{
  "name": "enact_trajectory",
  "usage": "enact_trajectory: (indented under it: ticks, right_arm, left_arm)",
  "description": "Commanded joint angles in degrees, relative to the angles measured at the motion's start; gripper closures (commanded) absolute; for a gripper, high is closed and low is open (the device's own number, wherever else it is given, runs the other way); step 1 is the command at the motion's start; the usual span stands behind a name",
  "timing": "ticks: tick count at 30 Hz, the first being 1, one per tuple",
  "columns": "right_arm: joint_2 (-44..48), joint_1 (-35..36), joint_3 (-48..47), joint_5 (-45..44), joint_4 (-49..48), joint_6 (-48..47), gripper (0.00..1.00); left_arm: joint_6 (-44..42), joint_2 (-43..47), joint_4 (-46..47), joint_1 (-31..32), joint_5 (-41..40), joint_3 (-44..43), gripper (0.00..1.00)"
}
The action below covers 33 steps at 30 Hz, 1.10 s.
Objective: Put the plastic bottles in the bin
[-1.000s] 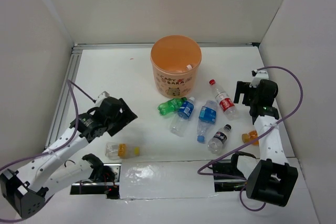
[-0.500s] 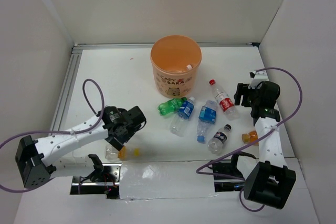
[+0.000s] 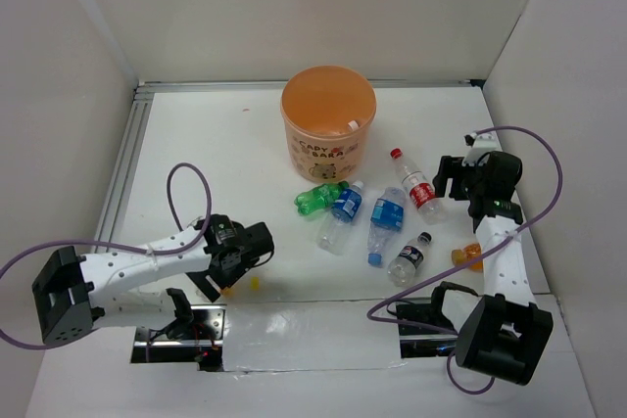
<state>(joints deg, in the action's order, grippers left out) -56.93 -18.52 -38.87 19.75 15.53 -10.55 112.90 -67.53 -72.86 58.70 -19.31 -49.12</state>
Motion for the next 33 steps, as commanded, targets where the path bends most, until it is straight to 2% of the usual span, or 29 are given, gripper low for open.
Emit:
enact_trajectory:
  ticks: [1,3,8,10,12,13,14,16,17,19,20,21,22,24,25,26,27,28,29,31,32,33]
  right_arm:
    - [-0.6,-0.4,-0.2,1.3,0.3,-0.3,0.18]
    - [-1.1,-0.4,-0.2,1.3,0.8,-0.3,0.18]
    - [-1.1,-0.4,-0.2,2.5,1.3,-0.8,0.18]
    - [-1.1,-0.4,-0.2,4.6,1.3,-1.4,0.18]
    - [-1.6,-0.4,-0.2,7.3,2.7,-3.9,0.18]
    - [-1.6,-0.4,-0.2,8.5,2.7,-4.7,0.21]
    - [-1.6,-0.4,-0.8,11.4,3.8,-5.4,0.24]
    - [-2.1,-0.4,-0.8,14.6,4.5,-7.8,0.30]
    - [-2.1,-0.4,-1.4,17.1,4.5,-7.8,0.30]
    - [-3.8,-0.4,-2.3,18.7,4.5,-8.4,0.30]
    - [-4.7,1.0,-4.1,19.4,5.0,-8.4,0.27]
    - [-7.0,2.0,-5.2,19.4,5.0,-8.4,0.24]
    - [-8.4,3.2,-6.2,18.5,5.0,-8.4,0.20]
    - [-13.3,7.8,-9.6,13.8,5.6,-8.4,0.12]
    - [-15.0,9.2,-10.6,11.7,5.6,-8.4,0.12]
    - [-16.5,10.5,-12.1,7.5,4.8,-7.7,0.12]
    - [-19.9,12.3,-12.7,6.1,4.1,-7.1,0.12]
    - [-21.5,12.8,-13.2,4.9,3.2,-7.1,0.12]
    - [-23.1,13.3,-13.8,3.6,2.7,-5.6,0.12]
    - [-27.8,14.1,-14.7,0.3,1.5,-5.1,0.12]
    - [-30.4,14.7,-15.5,-1.3,1.5,-4.5,0.12]
    - [-30.4,14.7,-16.1,-2.2,1.5,-4.5,0.12]
  left_arm:
    - [26.5,0.6,2.9,-2.6,-1.6,5.4,0.03]
    - [22.4,0.6,6.1,-7.4,-1.6,7.5,0.02]
    - [18.1,0.0,14.1,-12.6,-2.5,12.5,0.03]
    - [12.9,0.0,19.1,-14.6,-3.7,13.0,0.16]
    - [10.0,-0.6,22.8,-16.6,-4.5,13.8,0.36]
    - [7.2,-0.6,23.5,-16.6,-4.5,13.8,0.56]
    - [5.7,-1.1,24.1,-17.1,-5.2,13.3,0.66]
    - [0.0,-1.6,24.6,-17.1,-7.7,11.5,0.76]
    - [-2.1,-1.6,24.6,-16.5,-8.7,10.3,0.83]
    - [-6.6,-2.2,23.8,-14.9,-12.6,5.2,0.87]
    - [-11.9,-2.2,22.9,-12.7,-14.4,0.5,0.93]
    - [-14.4,-2.2,22.1,-11.3,-16.6,-2.3,0.93]
    - [-20.9,-2.2,22.1,-9.8,-21.1,-5.2,0.95]
    - [-28.1,-2.2,22.1,-6.2,-25.4,-14.2,0.99]
    - [-31.4,-2.2,22.7,-5.2,-30.1,-17.0,0.99]
    - [-38.6,-2.2,23.8,-3.7,-32.3,-19.8,0.99]
    - [-44.0,-2.2,26.6,-3.7,-34.2,-24.0,1.00]
    - [-49.0,-2.2,34.9,-3.7,-36.5,-25.6,1.00]
    - [-61.3,-2.2,41.3,-3.7,-36.5,-26.6,1.00]
    - [-73.0,-3.6,55.9,-4.8,-35.3,-27.3,0.99]
    - [-84.5,-5.3,73.7,-6.3,-31.4,-27.9,0.95]
    - [-84.6,-5.3,73.9,-6.3,-31.3,-27.9,0.95]
